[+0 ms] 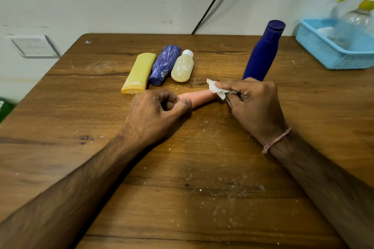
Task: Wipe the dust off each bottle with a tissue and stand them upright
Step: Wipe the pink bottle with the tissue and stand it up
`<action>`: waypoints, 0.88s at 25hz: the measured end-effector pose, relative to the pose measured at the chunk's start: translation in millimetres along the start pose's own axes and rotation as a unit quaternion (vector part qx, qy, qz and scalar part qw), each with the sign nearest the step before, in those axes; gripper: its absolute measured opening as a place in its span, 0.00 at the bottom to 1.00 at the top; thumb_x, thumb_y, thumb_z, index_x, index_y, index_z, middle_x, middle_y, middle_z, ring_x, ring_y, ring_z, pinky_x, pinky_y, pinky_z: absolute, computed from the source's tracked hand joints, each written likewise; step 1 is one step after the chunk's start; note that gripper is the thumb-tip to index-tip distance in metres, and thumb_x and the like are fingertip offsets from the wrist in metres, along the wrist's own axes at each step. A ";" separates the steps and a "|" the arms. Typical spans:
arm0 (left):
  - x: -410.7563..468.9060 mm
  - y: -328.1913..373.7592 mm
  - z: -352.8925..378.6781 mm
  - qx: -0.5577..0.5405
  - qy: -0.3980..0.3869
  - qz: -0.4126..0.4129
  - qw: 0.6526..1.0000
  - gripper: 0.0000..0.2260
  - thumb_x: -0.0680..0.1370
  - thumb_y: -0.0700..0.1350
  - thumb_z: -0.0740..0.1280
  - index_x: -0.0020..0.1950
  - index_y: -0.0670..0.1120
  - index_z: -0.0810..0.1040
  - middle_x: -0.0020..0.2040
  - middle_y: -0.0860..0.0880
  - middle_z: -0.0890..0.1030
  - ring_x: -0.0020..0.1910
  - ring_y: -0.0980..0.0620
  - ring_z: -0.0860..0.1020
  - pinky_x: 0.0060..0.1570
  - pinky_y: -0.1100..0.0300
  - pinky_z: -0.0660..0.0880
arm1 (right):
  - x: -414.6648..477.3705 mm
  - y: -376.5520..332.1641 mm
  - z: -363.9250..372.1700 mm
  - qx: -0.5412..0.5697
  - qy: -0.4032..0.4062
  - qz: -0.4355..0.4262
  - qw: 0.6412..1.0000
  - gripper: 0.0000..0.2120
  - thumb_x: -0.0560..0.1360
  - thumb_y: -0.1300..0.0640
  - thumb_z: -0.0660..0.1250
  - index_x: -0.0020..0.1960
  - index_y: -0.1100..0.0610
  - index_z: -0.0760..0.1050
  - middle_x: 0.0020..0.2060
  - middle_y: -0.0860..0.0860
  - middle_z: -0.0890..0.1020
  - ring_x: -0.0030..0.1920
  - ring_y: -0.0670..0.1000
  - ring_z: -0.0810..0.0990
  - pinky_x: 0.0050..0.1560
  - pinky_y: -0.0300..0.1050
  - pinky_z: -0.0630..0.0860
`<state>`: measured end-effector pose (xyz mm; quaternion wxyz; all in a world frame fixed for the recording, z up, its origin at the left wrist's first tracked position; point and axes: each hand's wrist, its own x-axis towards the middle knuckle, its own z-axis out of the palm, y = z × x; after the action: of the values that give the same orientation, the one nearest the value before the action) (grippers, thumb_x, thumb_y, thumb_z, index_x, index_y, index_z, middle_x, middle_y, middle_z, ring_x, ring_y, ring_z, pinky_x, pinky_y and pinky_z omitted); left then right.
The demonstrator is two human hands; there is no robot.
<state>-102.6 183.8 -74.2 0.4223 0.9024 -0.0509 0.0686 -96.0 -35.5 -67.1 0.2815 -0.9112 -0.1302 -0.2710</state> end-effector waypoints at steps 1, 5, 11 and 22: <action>0.2 0.8 0.5 0.000 0.004 -0.004 1.000 0.13 0.76 0.60 0.70 0.42 0.52 0.86 0.33 0.53 0.83 0.31 0.60 0.78 0.29 0.65 0.68 | 0.0 0.4 -0.1 0.002 0.010 -0.024 1.000 0.15 0.73 0.66 0.71 0.59 0.58 0.81 0.55 0.54 0.84 0.55 0.51 0.82 0.62 0.52 0.77; 0.1 5.1 0.9 -0.060 0.033 -0.044 0.997 0.22 0.79 0.59 0.65 0.34 0.45 0.82 0.28 0.50 0.83 0.25 0.56 0.77 0.29 0.61 0.70 | -1.9 -3.0 2.5 0.024 0.053 -0.073 0.996 0.14 0.74 0.66 0.70 0.59 0.60 0.80 0.55 0.53 0.84 0.56 0.46 0.81 0.60 0.33 0.74; -0.5 9.4 0.2 -0.076 0.048 -0.064 0.994 0.25 0.81 0.59 0.62 0.31 0.45 0.81 0.25 0.52 0.81 0.23 0.59 0.75 0.30 0.61 0.71 | 2.4 5.6 0.7 0.032 0.081 0.102 0.991 0.15 0.76 0.63 0.69 0.62 0.56 0.79 0.59 0.52 0.82 0.61 0.47 0.78 0.58 0.26 0.67; -0.1 9.1 1.8 -0.074 0.036 -0.050 0.995 0.28 0.81 0.62 0.62 0.28 0.46 0.80 0.26 0.48 0.82 0.25 0.52 0.79 0.27 0.64 0.72 | -9.4 -17.8 13.5 0.067 -0.036 -0.172 0.982 0.15 0.74 0.64 0.71 0.60 0.59 0.80 0.51 0.57 0.85 0.49 0.50 0.82 0.47 0.39 0.81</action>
<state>-104.0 176.7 -68.5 0.4925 0.8670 0.0047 0.0759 -105.0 -14.1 -73.9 0.2863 -0.8633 -0.3131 -0.2734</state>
